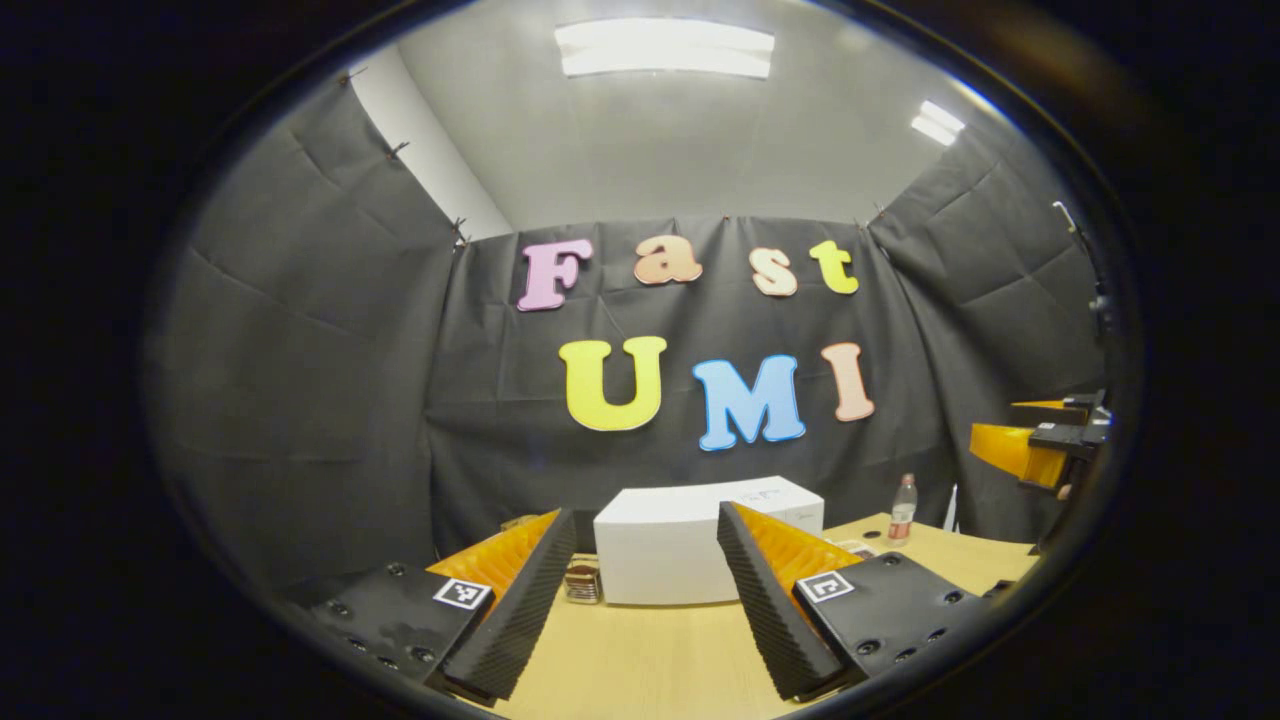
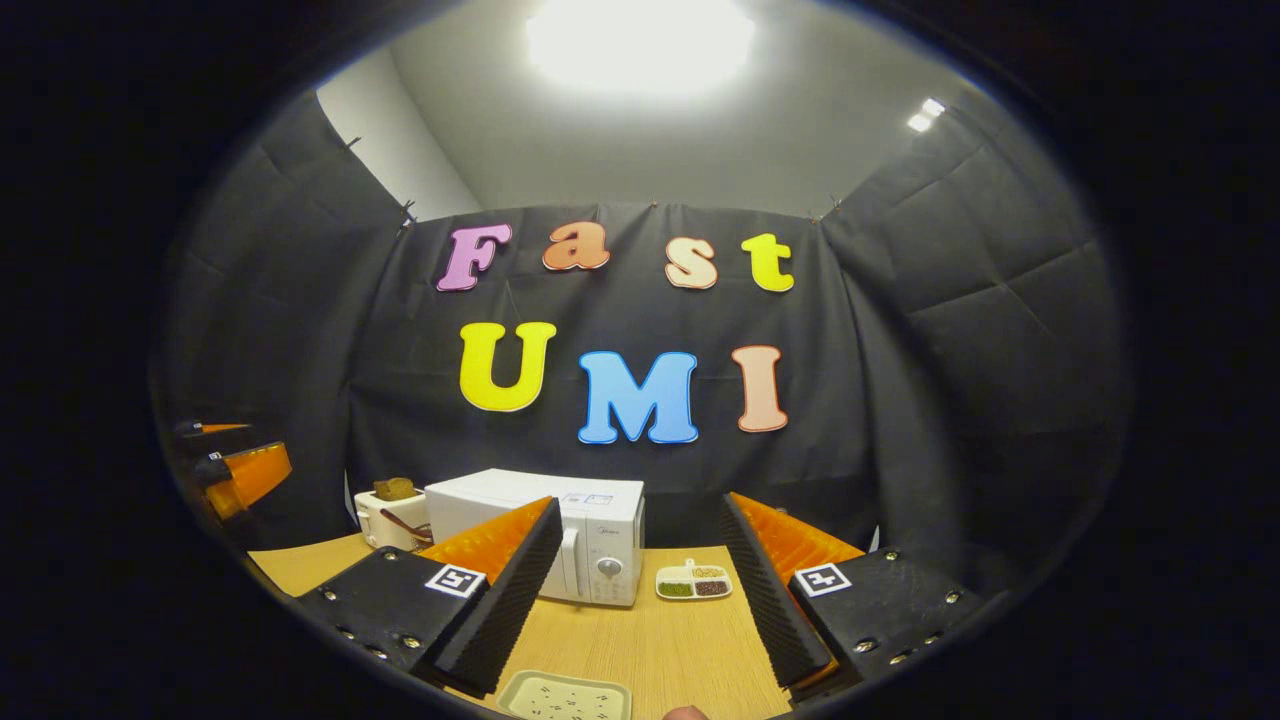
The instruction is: Open the microwave oven with the left hand, put the food in, and close the microwave oven.
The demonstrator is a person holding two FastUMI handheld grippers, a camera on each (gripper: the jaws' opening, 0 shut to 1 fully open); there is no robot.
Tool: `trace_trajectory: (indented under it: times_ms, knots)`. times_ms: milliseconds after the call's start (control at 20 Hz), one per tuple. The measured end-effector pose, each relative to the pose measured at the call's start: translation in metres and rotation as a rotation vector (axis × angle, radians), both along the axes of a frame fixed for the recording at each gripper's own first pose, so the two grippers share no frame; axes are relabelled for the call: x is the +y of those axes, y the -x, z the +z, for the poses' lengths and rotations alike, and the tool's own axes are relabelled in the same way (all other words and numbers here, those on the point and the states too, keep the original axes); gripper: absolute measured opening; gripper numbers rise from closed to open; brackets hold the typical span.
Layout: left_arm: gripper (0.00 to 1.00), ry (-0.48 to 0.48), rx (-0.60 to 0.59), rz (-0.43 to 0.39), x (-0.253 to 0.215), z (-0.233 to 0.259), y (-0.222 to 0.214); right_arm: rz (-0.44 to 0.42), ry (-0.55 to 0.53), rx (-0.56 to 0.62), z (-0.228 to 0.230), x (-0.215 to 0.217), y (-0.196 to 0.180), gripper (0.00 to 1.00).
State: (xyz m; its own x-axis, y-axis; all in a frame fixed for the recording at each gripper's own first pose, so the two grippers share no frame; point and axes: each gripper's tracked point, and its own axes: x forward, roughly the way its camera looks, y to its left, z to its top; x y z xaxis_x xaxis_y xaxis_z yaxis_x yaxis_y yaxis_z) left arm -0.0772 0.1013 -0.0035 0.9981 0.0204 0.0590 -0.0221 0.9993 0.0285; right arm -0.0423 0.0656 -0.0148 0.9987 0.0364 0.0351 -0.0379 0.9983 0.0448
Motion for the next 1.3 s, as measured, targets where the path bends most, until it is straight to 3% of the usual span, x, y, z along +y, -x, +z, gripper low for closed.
trace_trajectory:
  times_ms: [300,400,500,1300]
  knots:
    - [0.98,-0.003,-0.01,-0.013,-0.003,0.003,0.0,-0.012,0.002,-0.006,0.001,-0.003,0.003,0.96]
    - [0.93,-0.005,-0.015,-0.015,-0.004,0.004,-0.001,-0.016,0.003,-0.007,0.001,-0.003,0.003,0.96]
    - [0.98,-0.004,-0.015,-0.018,-0.005,0.004,0.0,-0.02,0.0,-0.006,0.001,-0.005,0.002,0.96]
    - [0.98,-0.011,-0.02,-0.046,-0.021,0.005,-0.005,-0.035,0.003,-0.01,0.002,-0.014,0.004,0.96]
